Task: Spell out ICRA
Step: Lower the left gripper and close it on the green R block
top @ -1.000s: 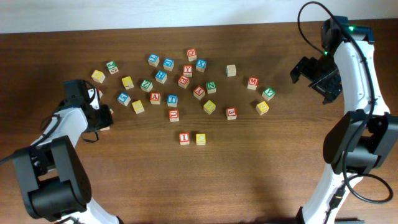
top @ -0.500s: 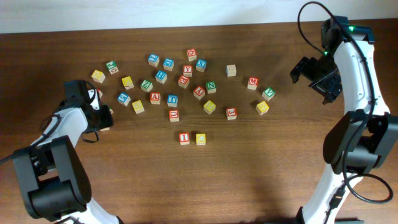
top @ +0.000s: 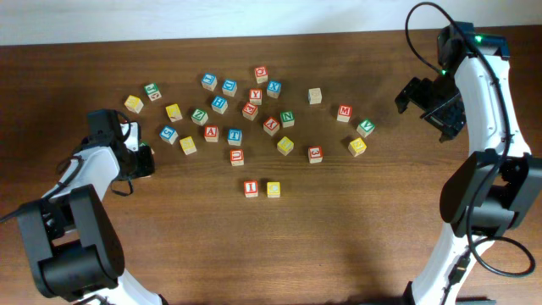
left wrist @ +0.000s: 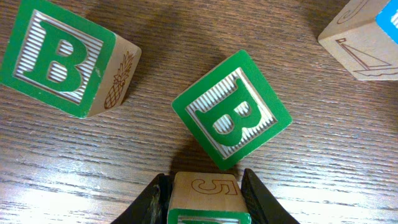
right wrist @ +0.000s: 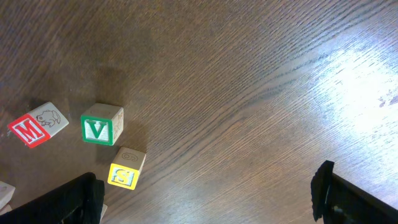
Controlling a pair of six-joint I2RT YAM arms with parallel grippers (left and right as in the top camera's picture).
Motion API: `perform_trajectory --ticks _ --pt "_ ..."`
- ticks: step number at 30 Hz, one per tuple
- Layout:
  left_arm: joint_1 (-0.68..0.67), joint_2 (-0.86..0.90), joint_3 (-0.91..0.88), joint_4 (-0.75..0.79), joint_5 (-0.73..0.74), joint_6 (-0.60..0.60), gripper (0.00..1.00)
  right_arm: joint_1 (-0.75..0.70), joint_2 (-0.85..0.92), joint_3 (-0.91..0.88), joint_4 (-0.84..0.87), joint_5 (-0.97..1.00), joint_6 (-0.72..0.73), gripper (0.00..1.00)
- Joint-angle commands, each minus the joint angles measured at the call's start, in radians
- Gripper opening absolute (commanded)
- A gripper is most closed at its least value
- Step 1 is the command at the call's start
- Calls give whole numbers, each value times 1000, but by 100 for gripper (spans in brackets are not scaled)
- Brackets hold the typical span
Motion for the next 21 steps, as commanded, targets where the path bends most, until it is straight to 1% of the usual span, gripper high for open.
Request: perform_trajectory --ticks 1,3,4,6,7,8,9,10,12,13,15,17,21 --pt "2 6 -5 -4 18 21 29 4 6 6 0 -1 2 98" --pt "2 6 -5 -5 19 40 30 4 6 6 0 -1 2 98" --pt "2 6 -5 -8 19 58 33 4 5 6 0 -1 2 98" --pt "2 6 -5 -8 19 63 34 4 5 6 0 -1 2 98" --pt "2 6 -5 -8 19 74 33 4 5 6 0 -1 2 99" --pt "2 6 -5 -16 43 121 36 4 5 6 0 -1 2 98" --pt "2 6 -5 -17 63 140 38 4 6 6 0 -1 2 98" --pt "2 6 -5 -16 60 140 37 4 5 6 0 -1 2 98" --pt "2 6 -5 -15 60 151 28 4 5 6 0 -1 2 98" --pt "2 6 -5 -11 58 151 27 4 5 6 0 -1 2 98" --pt "2 6 -5 -2 52 151 28 4 5 6 0 -1 2 98" --pt "2 6 -5 -1 52 151 33 4 5 6 0 -1 2 98" --pt "2 6 -5 -1 53 150 32 4 5 6 0 -1 2 98"
